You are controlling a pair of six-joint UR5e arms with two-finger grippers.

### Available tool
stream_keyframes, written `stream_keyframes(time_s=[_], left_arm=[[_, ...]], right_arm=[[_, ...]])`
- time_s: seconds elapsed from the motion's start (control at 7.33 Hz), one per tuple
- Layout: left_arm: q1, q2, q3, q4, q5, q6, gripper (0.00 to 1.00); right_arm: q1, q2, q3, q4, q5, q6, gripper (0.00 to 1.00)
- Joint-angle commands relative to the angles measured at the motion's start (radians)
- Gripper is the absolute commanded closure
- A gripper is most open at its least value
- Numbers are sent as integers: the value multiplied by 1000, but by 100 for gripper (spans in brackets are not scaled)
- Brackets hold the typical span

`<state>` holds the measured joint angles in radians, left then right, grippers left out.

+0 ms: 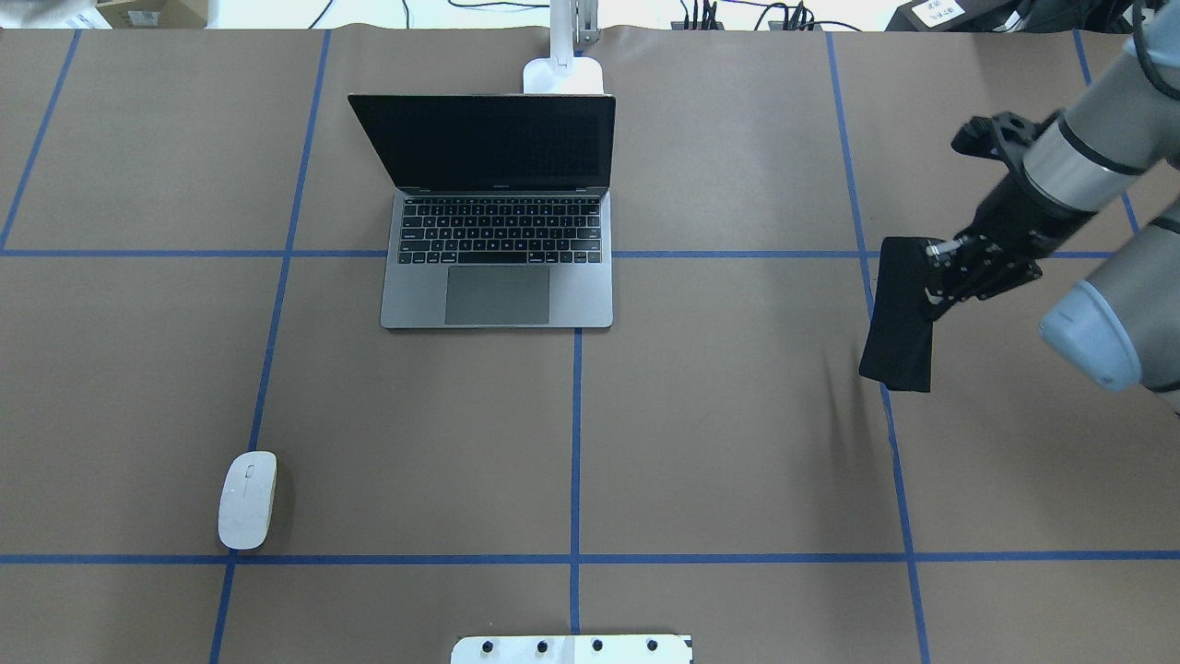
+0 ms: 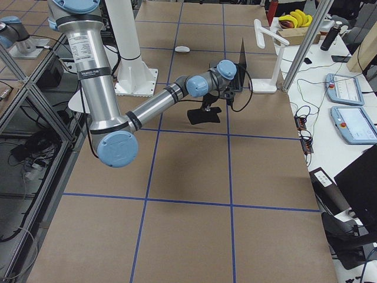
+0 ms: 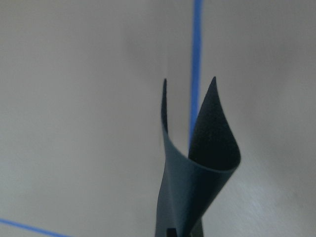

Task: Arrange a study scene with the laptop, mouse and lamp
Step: 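Carry the mouse pad with the right gripper beside the laptop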

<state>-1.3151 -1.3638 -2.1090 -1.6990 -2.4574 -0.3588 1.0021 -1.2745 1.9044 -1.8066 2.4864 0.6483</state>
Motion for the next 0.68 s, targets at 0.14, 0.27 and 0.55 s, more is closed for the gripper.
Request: stream_keyframes(time_s=[0.14, 0.27, 0.55], left_arm=[[-7, 2, 1, -1, 0, 9, 1], [-7, 2, 3, -1, 0, 18, 1], [-29, 8, 10, 1, 0, 56, 1]], right_arm=[[-37, 196, -13, -164, -119, 1, 100], [-42, 237, -25, -189, -153, 1, 100], [-84, 299, -44, -223, -223, 10, 100]])
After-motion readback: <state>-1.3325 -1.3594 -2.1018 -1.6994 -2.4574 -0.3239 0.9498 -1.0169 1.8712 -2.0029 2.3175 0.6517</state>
